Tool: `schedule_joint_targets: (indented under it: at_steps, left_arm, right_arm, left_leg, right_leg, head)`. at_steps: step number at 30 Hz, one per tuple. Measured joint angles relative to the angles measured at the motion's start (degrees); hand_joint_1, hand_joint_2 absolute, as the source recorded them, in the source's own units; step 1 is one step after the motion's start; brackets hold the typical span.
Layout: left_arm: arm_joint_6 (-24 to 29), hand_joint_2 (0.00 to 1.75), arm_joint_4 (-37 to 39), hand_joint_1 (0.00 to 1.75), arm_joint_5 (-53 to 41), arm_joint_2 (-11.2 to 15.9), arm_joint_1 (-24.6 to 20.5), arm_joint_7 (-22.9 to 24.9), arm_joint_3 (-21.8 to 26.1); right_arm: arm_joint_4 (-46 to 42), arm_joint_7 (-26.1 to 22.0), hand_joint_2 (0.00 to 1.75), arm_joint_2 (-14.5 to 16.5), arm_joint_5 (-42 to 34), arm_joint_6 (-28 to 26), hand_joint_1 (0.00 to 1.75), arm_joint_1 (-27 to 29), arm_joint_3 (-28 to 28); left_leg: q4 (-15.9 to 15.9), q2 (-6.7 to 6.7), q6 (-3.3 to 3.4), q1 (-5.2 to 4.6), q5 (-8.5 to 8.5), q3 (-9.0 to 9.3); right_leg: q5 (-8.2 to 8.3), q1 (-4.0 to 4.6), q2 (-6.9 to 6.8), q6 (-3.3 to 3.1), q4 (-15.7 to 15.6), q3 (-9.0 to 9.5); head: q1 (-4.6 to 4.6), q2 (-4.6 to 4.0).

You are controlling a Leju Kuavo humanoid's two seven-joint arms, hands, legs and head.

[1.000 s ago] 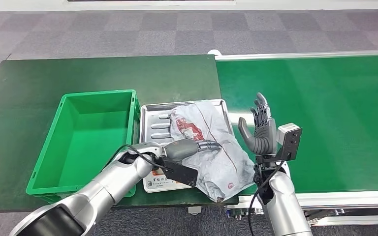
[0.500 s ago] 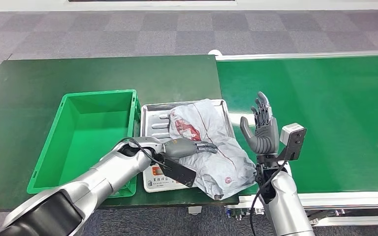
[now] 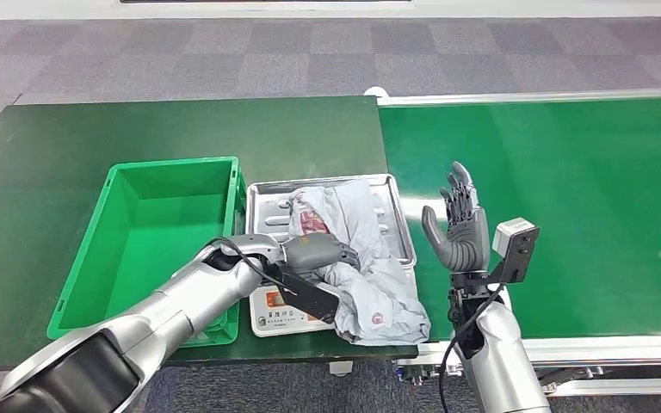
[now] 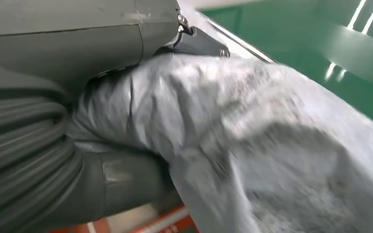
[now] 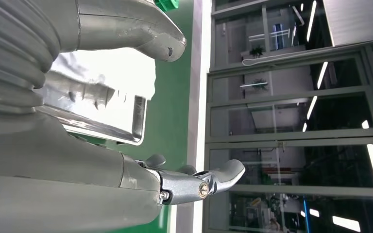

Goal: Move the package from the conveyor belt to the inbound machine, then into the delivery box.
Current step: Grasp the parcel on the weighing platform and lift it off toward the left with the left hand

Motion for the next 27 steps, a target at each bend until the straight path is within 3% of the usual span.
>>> schedule_joint_targets:
  at_steps: [8,16,27]
  left_arm:
    - [6.6,1.75,-12.4,1.75,-3.7,4.6,1.6,4.1,0.7]
    - [11.3,1.75,-23.8,1.75,-10.1,7.3,2.7,6.4,2.5]
    - [19.1,1.75,-28.4,1.75,-20.2,9.9,5.0,11.3,7.7]
  right_arm:
    - [-2.7,-0.3,1.75,-0.2,0.2,0.6,0.0,3.0,-0.8]
    - [-5.7,-0.3,1.75,-0.2,0.8,1.4,0.0,5.9,-2.3]
    - [-10.0,0.5,1.75,0.6,2.5,2.1,0.0,9.4,-5.1]
  left_leg:
    - [0.0,-0.01,-0.02,0.0,0.02,-0.05]
    - [0.0,-0.06,0.0,-0.04,0.03,-0.1]
    - [0.0,-0.07,0.0,-0.03,0.04,-0.13]
  right_leg:
    - [0.0,0.01,-0.02,0.0,0.0,-0.04]
    - [0.0,-0.01,-0.05,0.0,0.0,-0.07]
    - [0.0,-0.01,-0.06,0.0,0.0,-0.12]
  head:
    - [-0.01,0.01]
    - [0.0,0.0]
    - [0.0,0.0]
